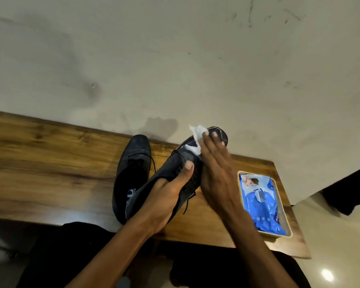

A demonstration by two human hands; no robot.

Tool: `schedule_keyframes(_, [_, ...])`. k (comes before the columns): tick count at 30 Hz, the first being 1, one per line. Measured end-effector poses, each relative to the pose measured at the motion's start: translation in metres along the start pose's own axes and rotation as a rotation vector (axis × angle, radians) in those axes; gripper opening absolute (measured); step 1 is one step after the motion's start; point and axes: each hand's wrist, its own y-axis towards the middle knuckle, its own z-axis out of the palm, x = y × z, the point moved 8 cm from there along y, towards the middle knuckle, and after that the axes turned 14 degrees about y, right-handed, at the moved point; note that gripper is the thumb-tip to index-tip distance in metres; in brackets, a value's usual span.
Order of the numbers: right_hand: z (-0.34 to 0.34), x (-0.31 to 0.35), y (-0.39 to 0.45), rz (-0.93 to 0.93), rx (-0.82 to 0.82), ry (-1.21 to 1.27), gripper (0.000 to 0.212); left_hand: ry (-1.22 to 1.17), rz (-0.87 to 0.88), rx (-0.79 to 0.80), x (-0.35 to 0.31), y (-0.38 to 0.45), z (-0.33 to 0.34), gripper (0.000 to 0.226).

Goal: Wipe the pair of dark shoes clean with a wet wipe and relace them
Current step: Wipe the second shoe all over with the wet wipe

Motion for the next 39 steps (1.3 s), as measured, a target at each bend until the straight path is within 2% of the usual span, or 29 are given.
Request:
schedule_keyframes(2, [0.013,0.024,-0.009,-0.006,0.109,0.2,0.051,0.026,-0.001,-0.004,-0.001,0.0,-0.003,0.053])
schedule_keyframes(4, [0.016,0.038,-0.013,-0.025,0.161,0.277,0.054,0.102,-0.013,-0.039,-0.002,-0.001,-0.008,0.061])
schedule_keyframes(7, [0.011,0.028,-0.007,-0.066,0.182,0.07,0.062,0.2,-0.044,-0.104,0.004,0.0,-0.016,0.077])
schedule_keyframes(8, [0.007,0.018,-0.002,-0.042,0.162,-0.012,0.066,0.234,-0.038,-0.097,0.004,0.0,-0.016,0.073])
schedule_keyframes(11, [-0.008,-0.014,0.008,0.08,0.074,-0.099,0.07,0.355,0.001,-0.039,0.001,-0.001,-0.01,0.024])
schedule_keyframes(14, [-0.014,-0.021,0.006,0.137,0.017,-0.007,0.071,0.494,-0.025,-0.034,0.006,0.0,-0.01,0.031])
schedule_keyframes(18, [0.008,0.024,-0.006,0.064,0.152,0.225,0.069,0.673,-0.079,-0.089,0.007,0.001,-0.016,0.01])
schedule_keyframes(20, [0.013,0.037,-0.008,0.003,0.204,0.251,0.069,0.724,-0.084,-0.098,0.002,-0.002,-0.016,0.02])
schedule_keyframes(22, [0.008,0.026,-0.002,-0.028,0.198,0.144,0.07,0.781,-0.068,-0.121,0.002,-0.003,-0.017,0.014])
schedule_keyframes(26, [-0.015,-0.026,0.008,0.14,0.063,0.023,0.074,0.935,-0.105,-0.086,0.01,-0.003,-0.016,0.033])
schedule_keyframes(29, [-0.012,-0.023,0.002,0.214,0.049,0.086,0.081,1.008,-0.087,-0.021,0.013,-0.004,-0.01,0.029])
schedule_keyframes(31, [0.0,0.004,-0.003,0.171,0.112,0.177,0.081,1.08,-0.012,-0.008,0.01,-0.002,-0.006,0.017])
schedule_keyframes(34, [0.012,0.043,-0.005,0.011,0.195,0.208,0.079,1.178,0.17,0.05,0.002,-0.006,0.007,0.053])
schedule_keyframes(35, [0.013,0.047,-0.005,-0.038,0.214,0.18,0.077,1.168,0.197,0.066,0.003,-0.007,0.008,0.057])
schedule_keyframes(37, [0.011,0.045,-0.003,-0.103,0.225,0.073,0.075,1.172,0.153,0.062,0.011,-0.005,0.003,0.049])
schedule_keyframes(39, [0.003,0.027,0.002,-0.046,0.2,0.007,0.076,1.184,0.129,-0.016,0.01,-0.004,-0.004,0.034])
